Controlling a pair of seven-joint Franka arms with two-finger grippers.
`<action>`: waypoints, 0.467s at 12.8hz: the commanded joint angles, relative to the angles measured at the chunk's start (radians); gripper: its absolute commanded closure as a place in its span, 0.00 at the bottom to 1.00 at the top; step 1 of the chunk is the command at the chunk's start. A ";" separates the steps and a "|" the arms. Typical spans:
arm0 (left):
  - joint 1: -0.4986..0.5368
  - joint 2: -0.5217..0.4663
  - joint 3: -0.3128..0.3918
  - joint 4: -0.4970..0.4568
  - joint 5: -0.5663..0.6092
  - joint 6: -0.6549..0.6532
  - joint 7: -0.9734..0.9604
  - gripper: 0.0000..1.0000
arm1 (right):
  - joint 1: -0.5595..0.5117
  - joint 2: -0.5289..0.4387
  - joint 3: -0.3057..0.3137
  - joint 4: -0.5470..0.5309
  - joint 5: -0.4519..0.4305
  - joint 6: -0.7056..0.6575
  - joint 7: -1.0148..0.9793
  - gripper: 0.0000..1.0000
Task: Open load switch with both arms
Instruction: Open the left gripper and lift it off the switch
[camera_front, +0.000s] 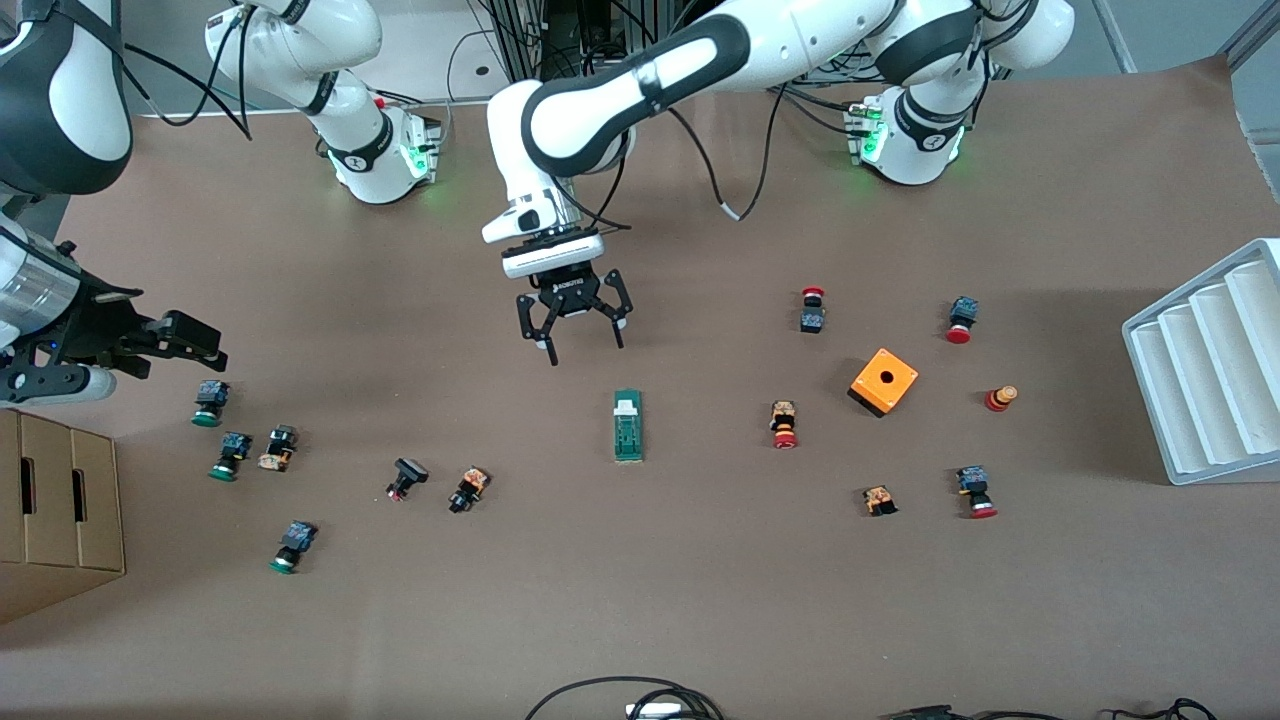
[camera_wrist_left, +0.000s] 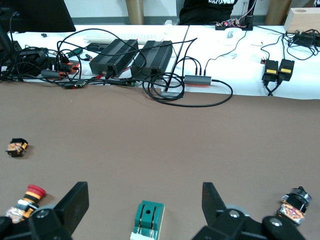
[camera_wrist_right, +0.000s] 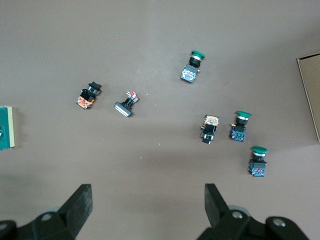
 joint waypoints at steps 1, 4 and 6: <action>0.032 -0.075 -0.008 0.031 -0.091 0.005 0.158 0.00 | -0.065 0.019 -0.008 0.021 -0.018 0.020 -0.157 0.00; 0.118 -0.189 -0.007 0.023 -0.253 0.054 0.367 0.00 | -0.061 0.019 -0.008 0.021 -0.022 0.023 -0.150 0.00; 0.168 -0.230 -0.010 0.032 -0.342 0.053 0.497 0.00 | -0.056 0.019 -0.004 0.021 -0.034 0.020 -0.110 0.00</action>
